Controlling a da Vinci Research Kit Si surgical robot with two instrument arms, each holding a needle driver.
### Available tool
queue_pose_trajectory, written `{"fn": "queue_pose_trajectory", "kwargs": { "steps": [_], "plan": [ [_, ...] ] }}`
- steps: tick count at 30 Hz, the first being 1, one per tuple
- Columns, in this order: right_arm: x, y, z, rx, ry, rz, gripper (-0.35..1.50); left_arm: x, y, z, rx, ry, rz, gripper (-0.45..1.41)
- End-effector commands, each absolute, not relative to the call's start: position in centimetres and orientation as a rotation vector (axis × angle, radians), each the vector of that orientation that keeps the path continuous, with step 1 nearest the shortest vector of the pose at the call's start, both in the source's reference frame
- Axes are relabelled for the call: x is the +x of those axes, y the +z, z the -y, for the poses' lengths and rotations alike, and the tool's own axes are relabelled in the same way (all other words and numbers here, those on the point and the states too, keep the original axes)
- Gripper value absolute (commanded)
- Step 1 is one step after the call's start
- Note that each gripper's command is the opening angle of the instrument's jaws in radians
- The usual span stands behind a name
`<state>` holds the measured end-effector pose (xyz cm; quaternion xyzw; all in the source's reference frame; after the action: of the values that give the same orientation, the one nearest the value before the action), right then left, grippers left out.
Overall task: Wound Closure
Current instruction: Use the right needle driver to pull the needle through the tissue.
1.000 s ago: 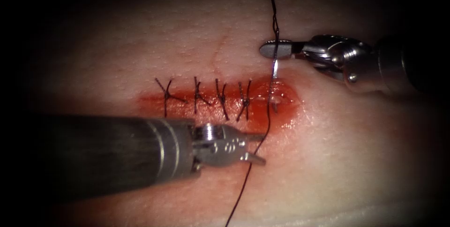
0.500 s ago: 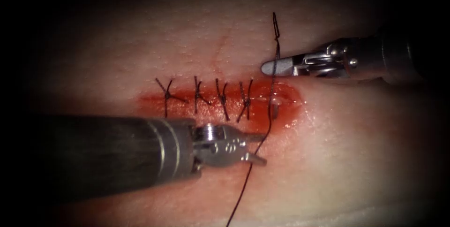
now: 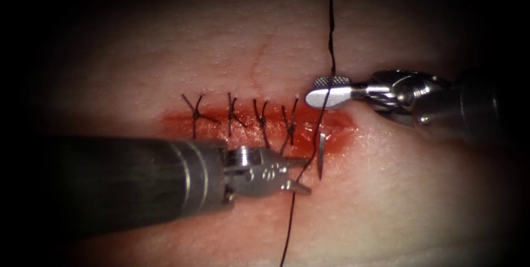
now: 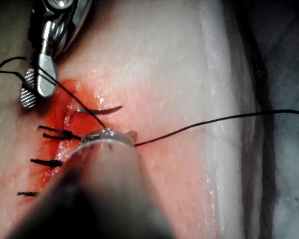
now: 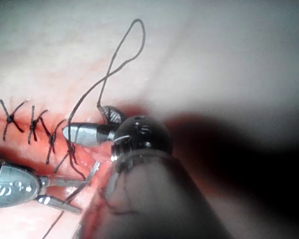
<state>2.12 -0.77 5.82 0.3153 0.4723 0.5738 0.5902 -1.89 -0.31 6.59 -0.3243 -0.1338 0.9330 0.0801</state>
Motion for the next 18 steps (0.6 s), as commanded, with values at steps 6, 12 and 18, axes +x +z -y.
{"fn": "queue_pose_trajectory", "kwargs": {
  "steps": [6,12,18],
  "plan": [
    [1.41,6.2,0.4,0.518,1.309,-1.100,1.30,-1.99,6.4,0.3,-1.088,2.808,0.344,0.14],
    [0.99,6.4,0.4,0.442,1.334,-1.085,1.25,-1.90,6.2,0.2,-1.202,2.757,0.276,0.17],
    [1.04,6.4,0.5,0.410,1.362,-1.078,1.26,-1.81,6.0,0.0,-1.282,2.658,0.173,0.52]
  ]
}}
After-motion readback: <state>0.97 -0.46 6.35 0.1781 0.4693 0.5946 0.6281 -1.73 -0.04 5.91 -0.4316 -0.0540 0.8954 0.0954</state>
